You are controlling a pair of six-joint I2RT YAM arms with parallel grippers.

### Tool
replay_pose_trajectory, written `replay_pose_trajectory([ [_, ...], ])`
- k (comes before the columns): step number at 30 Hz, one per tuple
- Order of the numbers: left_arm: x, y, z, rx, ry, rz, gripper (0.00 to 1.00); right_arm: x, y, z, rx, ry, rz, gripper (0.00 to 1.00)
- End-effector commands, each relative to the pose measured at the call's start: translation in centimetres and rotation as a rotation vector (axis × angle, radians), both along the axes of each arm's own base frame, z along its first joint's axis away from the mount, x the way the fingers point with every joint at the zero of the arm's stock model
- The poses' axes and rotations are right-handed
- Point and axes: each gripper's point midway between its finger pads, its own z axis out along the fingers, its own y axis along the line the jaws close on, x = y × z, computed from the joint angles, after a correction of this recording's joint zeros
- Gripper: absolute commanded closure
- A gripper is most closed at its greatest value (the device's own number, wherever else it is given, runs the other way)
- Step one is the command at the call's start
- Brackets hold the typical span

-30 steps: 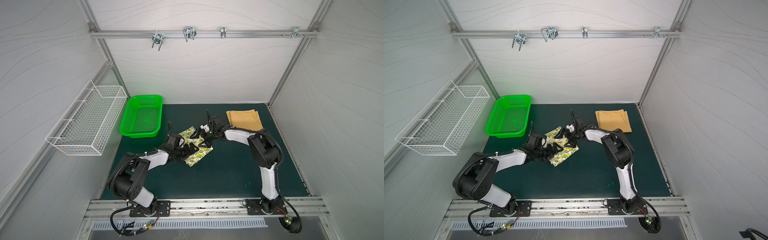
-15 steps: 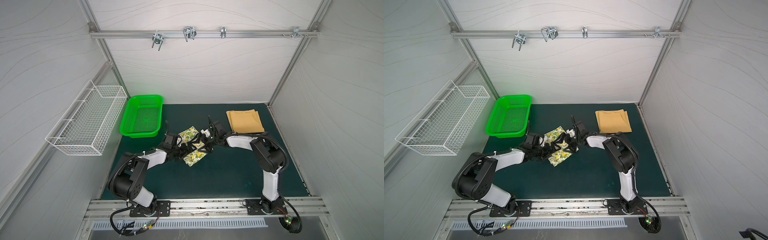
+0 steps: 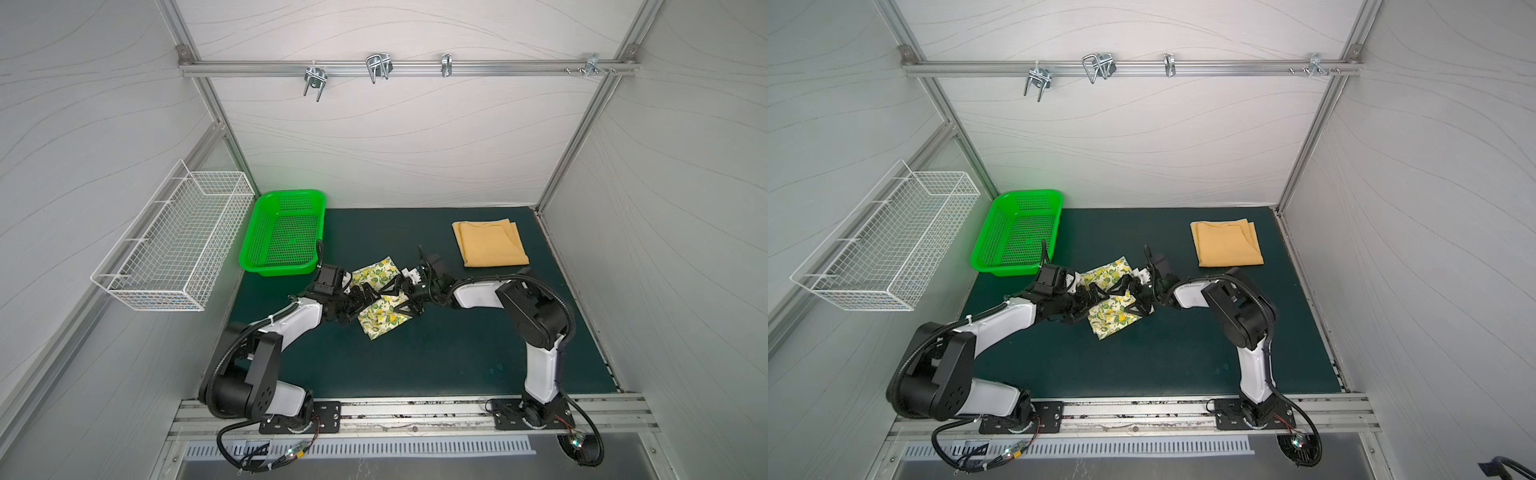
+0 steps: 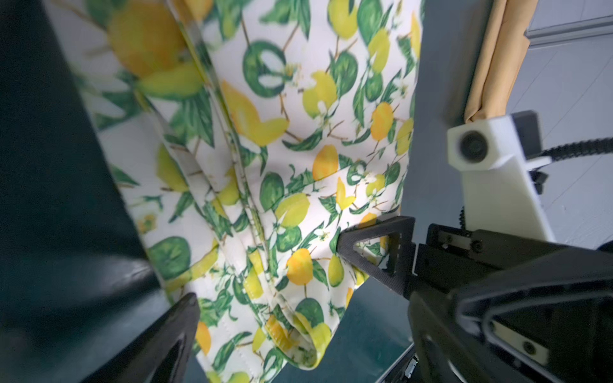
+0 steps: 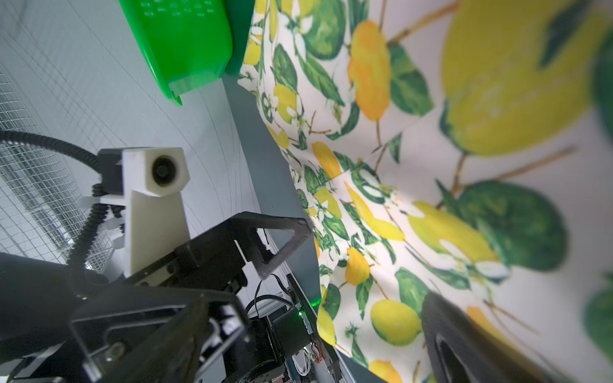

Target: Fold and stack the skirts

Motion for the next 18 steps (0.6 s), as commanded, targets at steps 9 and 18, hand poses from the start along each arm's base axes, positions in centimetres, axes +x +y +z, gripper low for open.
replay_pose_trajectory([
  [9,-0.5,-0.4,9.8,-0.102,-0.199,-0.004,0.01,4.9,1.0,8.3,0.104,-0.085,0.046,0.01],
  [18,-1.8,-4.2,12.5,-0.175,-0.258,-0.052,0.01,12.0,1.4,7.9,0.081,-0.094,0.079,0.01],
])
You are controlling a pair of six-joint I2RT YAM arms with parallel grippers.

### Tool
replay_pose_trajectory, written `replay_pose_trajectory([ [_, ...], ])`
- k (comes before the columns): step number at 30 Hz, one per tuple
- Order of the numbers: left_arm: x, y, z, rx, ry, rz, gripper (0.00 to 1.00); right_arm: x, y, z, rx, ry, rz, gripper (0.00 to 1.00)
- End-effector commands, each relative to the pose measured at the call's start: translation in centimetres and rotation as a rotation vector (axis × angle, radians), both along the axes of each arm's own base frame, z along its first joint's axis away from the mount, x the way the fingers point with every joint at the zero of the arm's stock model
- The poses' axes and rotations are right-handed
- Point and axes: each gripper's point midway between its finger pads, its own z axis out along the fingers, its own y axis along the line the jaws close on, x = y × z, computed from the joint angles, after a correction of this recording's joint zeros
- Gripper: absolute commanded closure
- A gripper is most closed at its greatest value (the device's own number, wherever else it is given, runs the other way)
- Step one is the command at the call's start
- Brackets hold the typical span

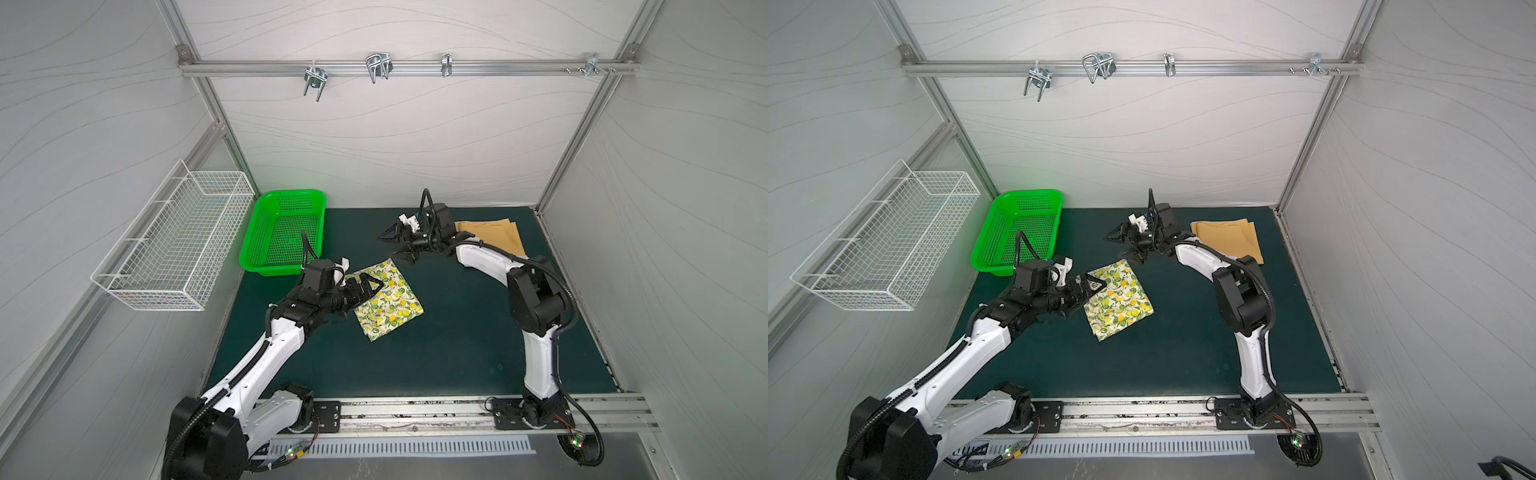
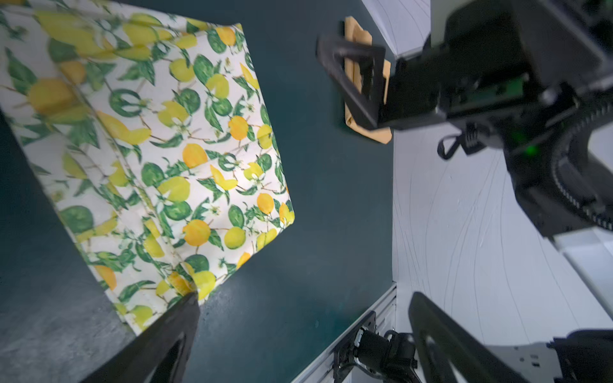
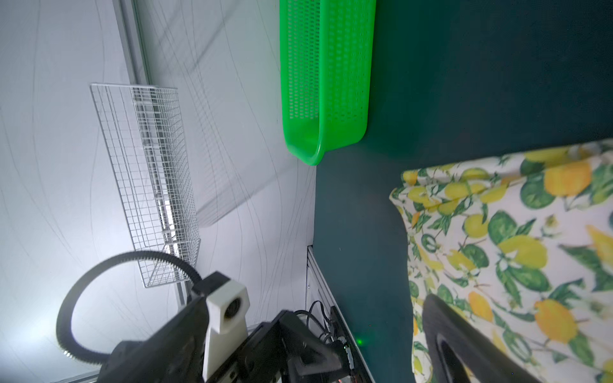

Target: Fold and stack the skirts

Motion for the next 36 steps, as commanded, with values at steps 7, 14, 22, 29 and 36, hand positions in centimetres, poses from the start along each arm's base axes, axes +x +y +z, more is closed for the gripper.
replay_pose_trajectory([
  [7,1.9,-4.6,0.6,-0.071,-0.022,-0.030,0.01,1.4,0.2,-6.7,-0.069,0.147,0.066,0.01],
  [14,2.9,-6.6,-3.4,-0.084,0.057,-0.042,0.01,1.5,0.3,-9.6,-0.083,0.182,0.070,0.01],
  [22,2.3,-7.2,-8.1,-0.085,0.145,-0.043,0.01,0.9,-1.6,-13.2,-0.092,0.230,0.015,0.01],
  [29,0.3,-5.6,-11.1,-0.004,0.211,-0.037,0.01,-0.4,-3.3,-14.5,-0.113,0.230,-0.034,0.01],
  [36,-0.4,-2.2,-12.9,0.221,0.241,-0.014,0.01,-2.6,-5.1,-14.8,-0.093,0.238,-0.114,0.01],
])
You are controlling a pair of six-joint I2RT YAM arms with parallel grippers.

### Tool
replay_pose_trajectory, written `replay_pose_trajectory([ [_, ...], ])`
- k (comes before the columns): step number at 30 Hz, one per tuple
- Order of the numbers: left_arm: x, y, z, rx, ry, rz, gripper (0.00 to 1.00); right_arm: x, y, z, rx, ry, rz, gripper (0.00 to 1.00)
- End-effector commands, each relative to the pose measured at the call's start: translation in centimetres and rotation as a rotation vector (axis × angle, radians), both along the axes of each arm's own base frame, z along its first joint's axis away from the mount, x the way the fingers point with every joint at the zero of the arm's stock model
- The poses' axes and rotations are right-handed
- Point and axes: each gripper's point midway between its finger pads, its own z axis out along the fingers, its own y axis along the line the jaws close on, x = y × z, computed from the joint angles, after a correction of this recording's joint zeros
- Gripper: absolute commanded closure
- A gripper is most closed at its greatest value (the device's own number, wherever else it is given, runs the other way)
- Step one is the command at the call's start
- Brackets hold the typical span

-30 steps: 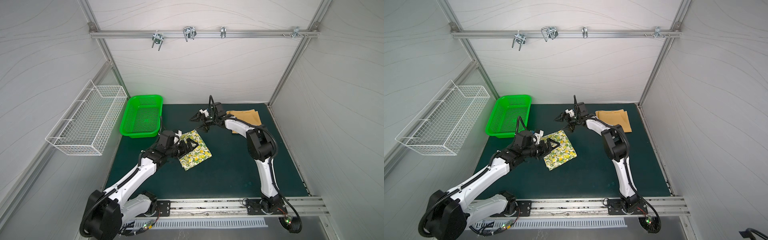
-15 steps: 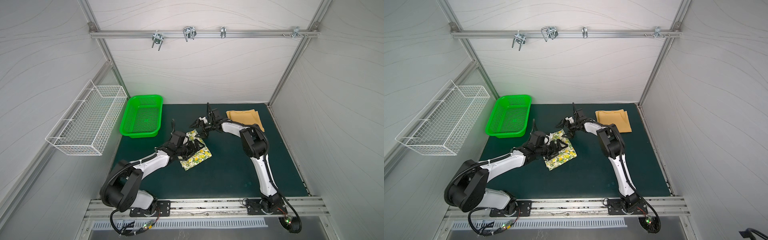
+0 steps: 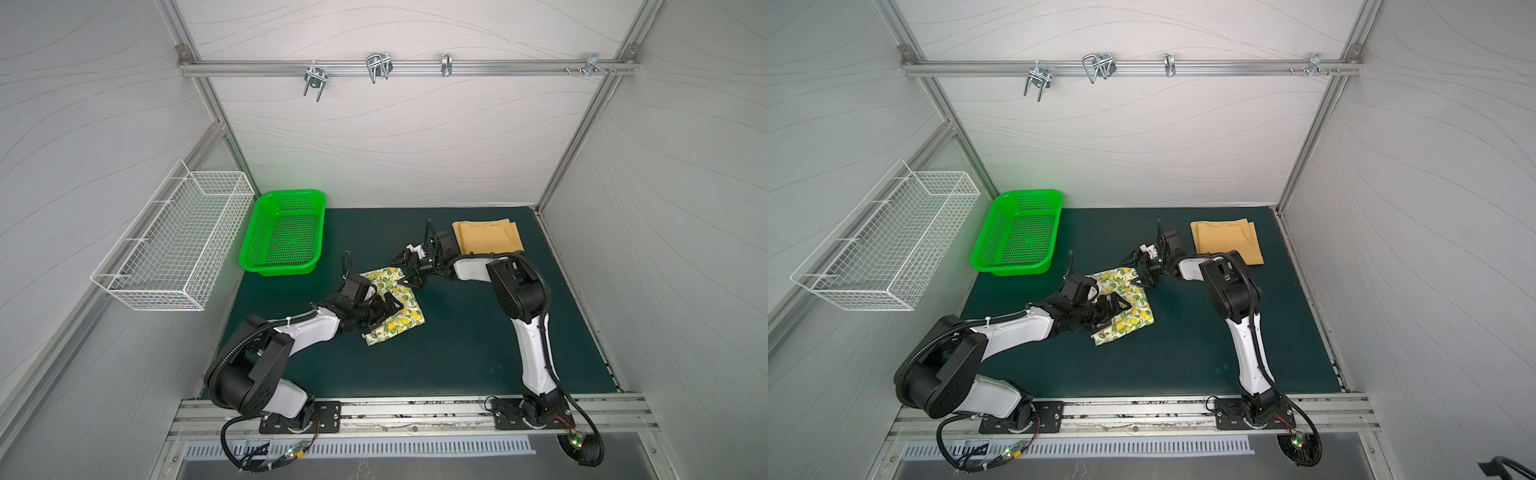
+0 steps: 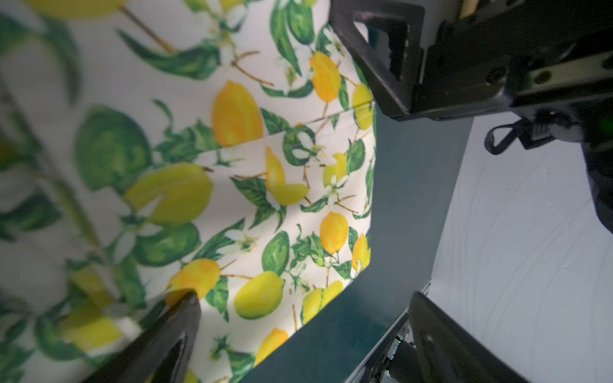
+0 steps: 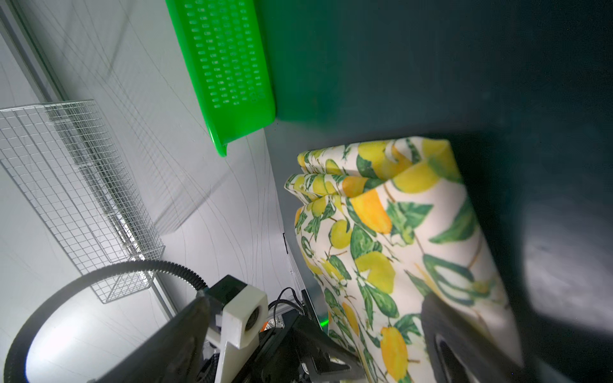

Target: Fold and stack the skirts

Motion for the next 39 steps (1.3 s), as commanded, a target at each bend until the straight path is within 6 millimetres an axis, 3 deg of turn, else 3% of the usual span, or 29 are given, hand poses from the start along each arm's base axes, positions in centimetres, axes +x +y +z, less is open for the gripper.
replay_pose_trajectory([
  [1,0.1,2.3,-0.7,0.139,0.005,0.001,0.01,-0.9,-1.8,-2.2,-0.058,0.059,-0.103,0.01],
  [9,2.5,5.1,-3.4,0.194,0.060,0.016,0.01,-4.1,-4.6,-2.0,-0.078,0.024,-0.194,0.01],
  [17,6.5,4.2,-5.4,0.200,0.093,-0.002,0.02,-6.5,-6.1,-1.0,-0.073,-0.011,-0.272,0.01],
  [25,10.7,2.8,-6.0,0.222,0.093,-0.036,0.02,-10.3,-3.9,-0.4,-0.109,-0.080,-0.242,0.01],
  [28,12.1,1.9,-4.8,0.196,0.072,-0.057,0.03,-10.7,-3.5,0.6,-0.109,-0.115,-0.239,0.01],
  [31,13.0,1.3,-2.2,0.164,0.029,-0.067,0.03,-10.1,-4.2,2.3,-0.133,-0.172,-0.241,0.01],
  [39,13.7,1.4,6.6,-0.016,-0.092,-0.023,0.03,-8.4,-4.4,10.6,-0.152,-0.417,-0.146,0.01],
])
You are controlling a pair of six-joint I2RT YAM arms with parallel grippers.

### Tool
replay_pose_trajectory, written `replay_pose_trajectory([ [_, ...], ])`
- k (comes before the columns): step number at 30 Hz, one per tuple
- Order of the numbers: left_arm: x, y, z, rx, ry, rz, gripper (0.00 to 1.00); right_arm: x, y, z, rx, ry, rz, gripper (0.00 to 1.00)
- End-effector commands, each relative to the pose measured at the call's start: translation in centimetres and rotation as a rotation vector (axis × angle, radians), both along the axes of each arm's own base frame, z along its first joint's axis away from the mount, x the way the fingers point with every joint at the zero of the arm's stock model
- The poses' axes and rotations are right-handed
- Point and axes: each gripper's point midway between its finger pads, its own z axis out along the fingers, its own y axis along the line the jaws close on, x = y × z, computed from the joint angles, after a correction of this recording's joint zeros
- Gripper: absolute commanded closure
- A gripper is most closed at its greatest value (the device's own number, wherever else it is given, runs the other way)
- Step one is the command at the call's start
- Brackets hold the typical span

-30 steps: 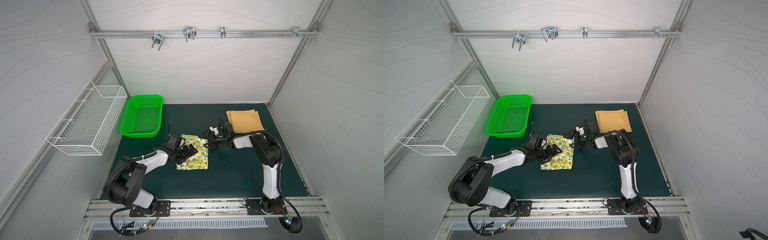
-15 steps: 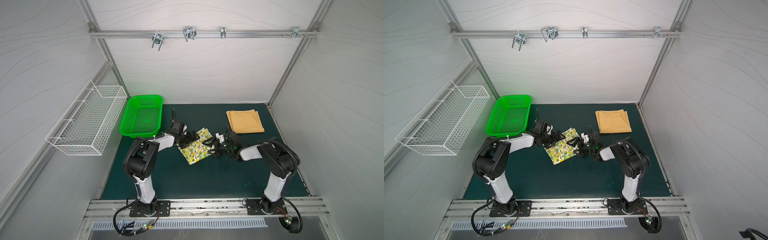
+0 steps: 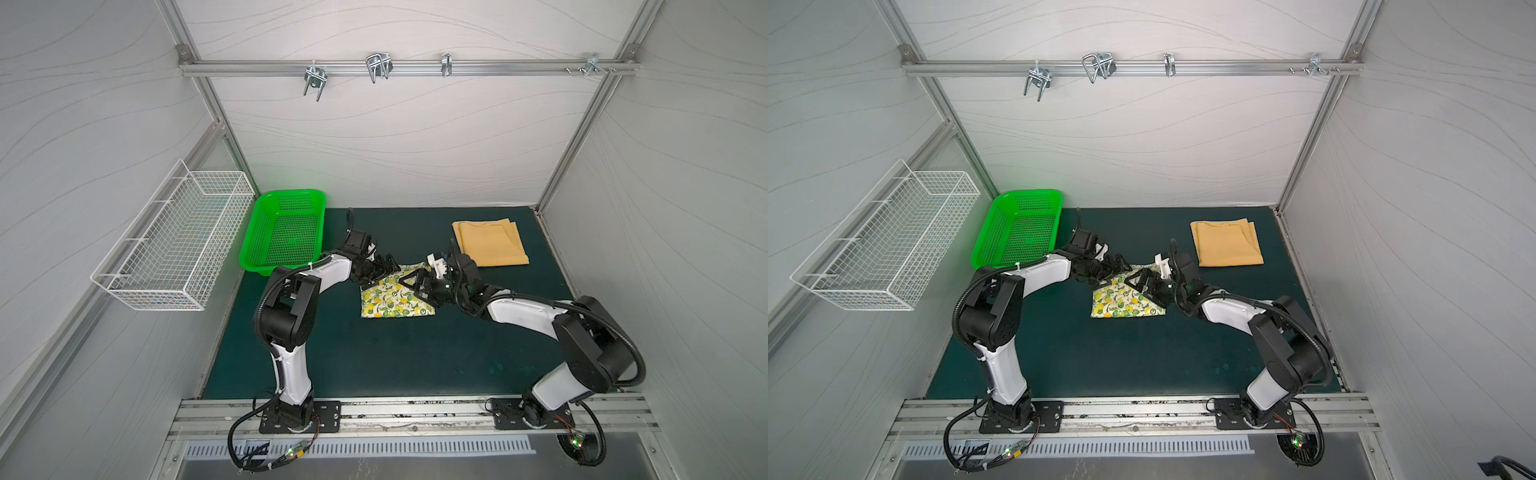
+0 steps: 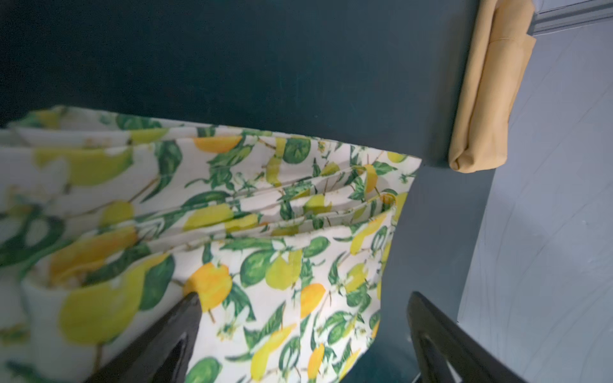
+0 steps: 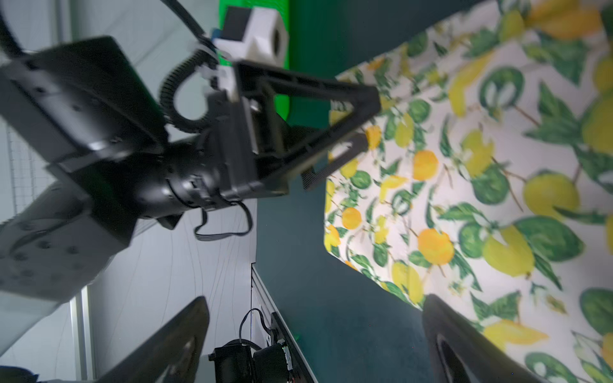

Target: Fold and stack the skirts

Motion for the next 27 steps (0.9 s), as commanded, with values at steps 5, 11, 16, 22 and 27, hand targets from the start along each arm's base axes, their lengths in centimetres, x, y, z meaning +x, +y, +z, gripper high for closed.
replay_pose_trajectory([
  [5,-0.8,0.8,5.9,-0.187,-0.063,0.036,0.02,1.9,-0.5,2.9,-0.021,-0.073,0.082,0.01],
  [11,-1.6,0.9,3.1,-0.200,-0.021,0.036,0.02,3.0,-0.5,2.2,-0.018,-0.045,0.090,0.01],
  [16,-1.8,1.3,-0.4,-0.200,0.047,0.053,0.02,3.2,-0.4,1.5,-0.015,-0.026,0.110,0.01],
  [22,-2.2,2.6,-2.3,-0.182,0.078,0.066,0.02,4.1,0.7,1.4,0.010,-0.010,0.162,0.01],
  [27,-2.8,2.7,-0.5,-0.211,0.047,0.059,0.02,6.2,0.6,1.0,0.053,0.029,0.140,0.01],
])
